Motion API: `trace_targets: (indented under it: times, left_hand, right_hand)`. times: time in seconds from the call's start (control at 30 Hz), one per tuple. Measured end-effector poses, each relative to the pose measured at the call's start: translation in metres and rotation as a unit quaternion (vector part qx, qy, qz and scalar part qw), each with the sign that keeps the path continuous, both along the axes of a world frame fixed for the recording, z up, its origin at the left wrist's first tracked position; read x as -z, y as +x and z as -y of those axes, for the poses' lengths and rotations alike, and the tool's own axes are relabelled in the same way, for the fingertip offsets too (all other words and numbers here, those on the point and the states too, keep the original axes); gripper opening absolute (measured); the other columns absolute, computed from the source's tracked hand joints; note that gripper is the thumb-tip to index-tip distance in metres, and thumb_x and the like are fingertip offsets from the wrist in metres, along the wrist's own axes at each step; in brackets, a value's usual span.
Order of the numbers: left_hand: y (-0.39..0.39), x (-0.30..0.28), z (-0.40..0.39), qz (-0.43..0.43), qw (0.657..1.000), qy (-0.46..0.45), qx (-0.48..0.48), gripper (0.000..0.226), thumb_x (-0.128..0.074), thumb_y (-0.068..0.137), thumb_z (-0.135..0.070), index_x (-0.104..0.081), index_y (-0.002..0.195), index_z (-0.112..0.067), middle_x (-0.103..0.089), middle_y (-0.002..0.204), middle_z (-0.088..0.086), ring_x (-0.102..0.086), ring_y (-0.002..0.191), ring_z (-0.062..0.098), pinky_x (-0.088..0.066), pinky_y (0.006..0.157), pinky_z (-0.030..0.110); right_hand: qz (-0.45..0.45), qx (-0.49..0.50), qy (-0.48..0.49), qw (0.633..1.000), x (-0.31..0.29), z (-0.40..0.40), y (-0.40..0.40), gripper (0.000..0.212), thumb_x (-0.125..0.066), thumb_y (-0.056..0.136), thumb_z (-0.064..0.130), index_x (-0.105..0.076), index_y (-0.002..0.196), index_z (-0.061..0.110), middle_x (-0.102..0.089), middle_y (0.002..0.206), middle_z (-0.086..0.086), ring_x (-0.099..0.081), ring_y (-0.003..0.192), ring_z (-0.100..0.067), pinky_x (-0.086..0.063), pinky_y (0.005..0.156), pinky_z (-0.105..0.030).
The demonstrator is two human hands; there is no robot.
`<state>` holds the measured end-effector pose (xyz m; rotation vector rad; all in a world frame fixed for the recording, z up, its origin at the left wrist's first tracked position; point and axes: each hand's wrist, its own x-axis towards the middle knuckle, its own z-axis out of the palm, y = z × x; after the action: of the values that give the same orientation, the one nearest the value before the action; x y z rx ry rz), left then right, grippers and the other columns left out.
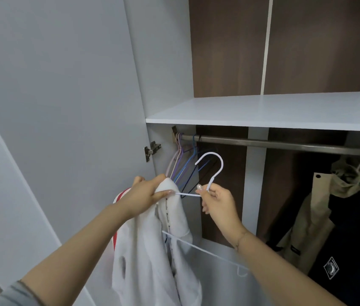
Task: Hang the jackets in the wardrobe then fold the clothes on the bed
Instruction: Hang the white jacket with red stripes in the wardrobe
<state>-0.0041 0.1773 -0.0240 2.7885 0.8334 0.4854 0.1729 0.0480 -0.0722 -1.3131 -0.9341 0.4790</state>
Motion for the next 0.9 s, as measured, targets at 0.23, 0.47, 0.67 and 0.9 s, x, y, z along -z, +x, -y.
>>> trace_targets:
  times: [0.23, 0.47, 0.67, 0.9]
  left_hand:
    - [0.003, -0.008, -0.011, 0.17, 0.974, -0.131, -0.077, 0.019, -0.058, 0.097, -0.037, -0.056, 0.095, -0.019, -0.062, 0.088, 0.005, -0.058, 0.089, 0.027, -0.043, 0.087, 0.038]
    - [-0.006, -0.049, 0.002, 0.305, 0.935, -0.172, -0.052, 0.01, -0.057, 0.097, -0.034, -0.059, 0.097, -0.024, -0.056, 0.082, -0.011, -0.052, 0.075, 0.005, -0.04, 0.071, 0.02]
    - [-0.026, -0.065, 0.014, 0.366, 0.902, -0.227, -0.03, 0.009, -0.059, 0.096, -0.037, -0.062, 0.092, -0.03, -0.063, 0.082, -0.013, -0.059, 0.076, 0.007, -0.046, 0.076, 0.028]
    - [-0.07, -0.059, 0.004, 0.295, 0.933, -0.193, -0.067, 0.018, -0.057, 0.097, -0.037, -0.06, 0.094, -0.019, -0.062, 0.083, -0.006, -0.06, 0.077, 0.011, -0.047, 0.073, 0.03]
  right_hand:
    - [0.165, 0.066, 0.043, 0.983, 0.047, 0.051, 0.007, 0.025, -0.061, 0.091, 0.005, -0.069, 0.102, 0.027, -0.066, 0.1, 0.012, -0.063, 0.095, -0.005, -0.047, 0.082, -0.011]
    - [0.041, -0.062, -0.32, 0.944, 0.171, 0.047, -0.002, 0.067, -0.074, 0.086, 0.025, -0.039, 0.142, 0.012, -0.036, 0.136, -0.003, -0.04, 0.133, -0.018, -0.034, 0.105, -0.021]
    - [-0.083, -0.098, -0.314, 0.941, 0.204, 0.006, -0.034, 0.021, -0.071, 0.087, 0.024, -0.068, 0.105, 0.013, -0.071, 0.1, 0.0, -0.067, 0.095, -0.017, -0.05, 0.073, -0.018]
    - [-0.252, 0.04, -0.214, 0.943, 0.153, -0.007, 0.012, 0.02, -0.06, 0.096, 0.021, -0.066, 0.104, 0.003, -0.06, 0.079, -0.009, -0.054, 0.069, -0.02, -0.046, 0.059, -0.028]
